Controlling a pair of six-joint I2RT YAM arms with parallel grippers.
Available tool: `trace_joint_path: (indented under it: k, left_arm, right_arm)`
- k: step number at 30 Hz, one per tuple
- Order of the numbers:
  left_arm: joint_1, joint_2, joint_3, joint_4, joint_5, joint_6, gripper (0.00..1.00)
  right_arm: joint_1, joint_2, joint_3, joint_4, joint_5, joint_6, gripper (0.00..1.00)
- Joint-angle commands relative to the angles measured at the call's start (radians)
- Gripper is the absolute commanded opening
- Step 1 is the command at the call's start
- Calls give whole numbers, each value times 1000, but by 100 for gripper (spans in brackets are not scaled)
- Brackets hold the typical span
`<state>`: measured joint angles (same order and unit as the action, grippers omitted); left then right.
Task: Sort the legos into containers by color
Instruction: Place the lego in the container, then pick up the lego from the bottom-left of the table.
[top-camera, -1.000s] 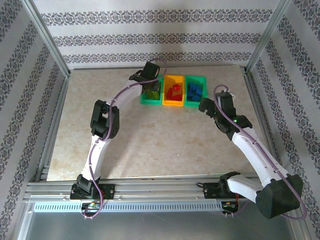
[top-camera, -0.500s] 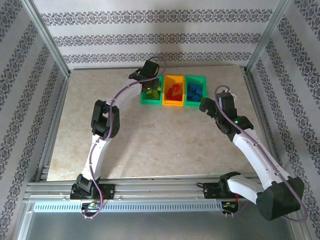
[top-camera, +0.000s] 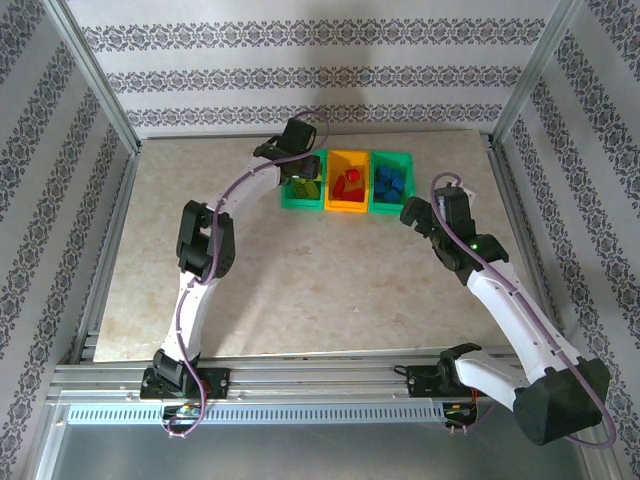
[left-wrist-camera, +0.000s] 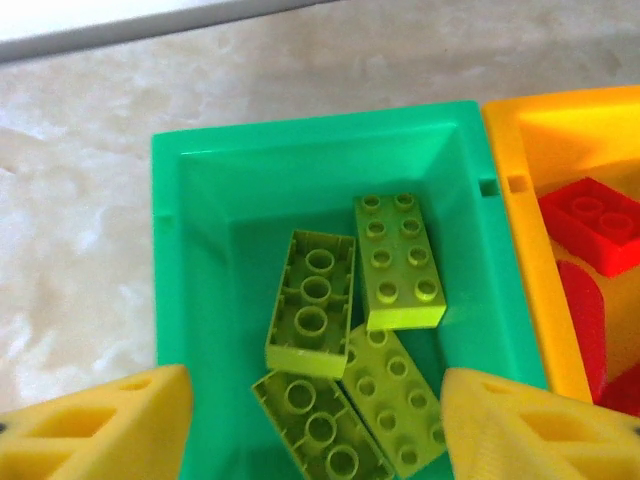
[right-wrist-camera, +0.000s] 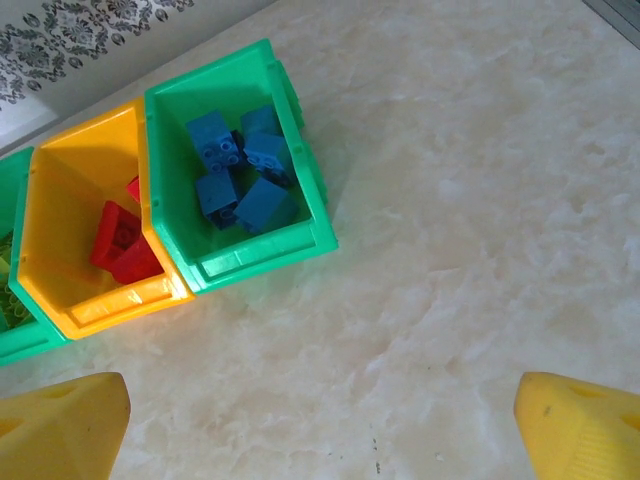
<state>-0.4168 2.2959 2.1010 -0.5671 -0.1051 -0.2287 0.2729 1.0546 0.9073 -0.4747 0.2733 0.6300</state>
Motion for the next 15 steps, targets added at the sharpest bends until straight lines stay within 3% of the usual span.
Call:
trace_joint_path:
  k: [1, 6, 12, 15]
  left_arm:
    - [16, -182, -102, 44, 4, -16, 76]
    - [19, -391, -351, 106, -29, -34, 98]
    - [46, -655, -703, 157, -94, -89, 100]
    - [91, -770, -874, 164, -54, -143, 100]
  right_arm:
    - [11, -20, -24, -2, 30, -3, 98]
    - [11, -27, -33, 1, 38, 2, 98]
    - [12, -19, -36, 1, 33, 12, 98]
    - [12, -19, -43, 2, 35, 20, 98]
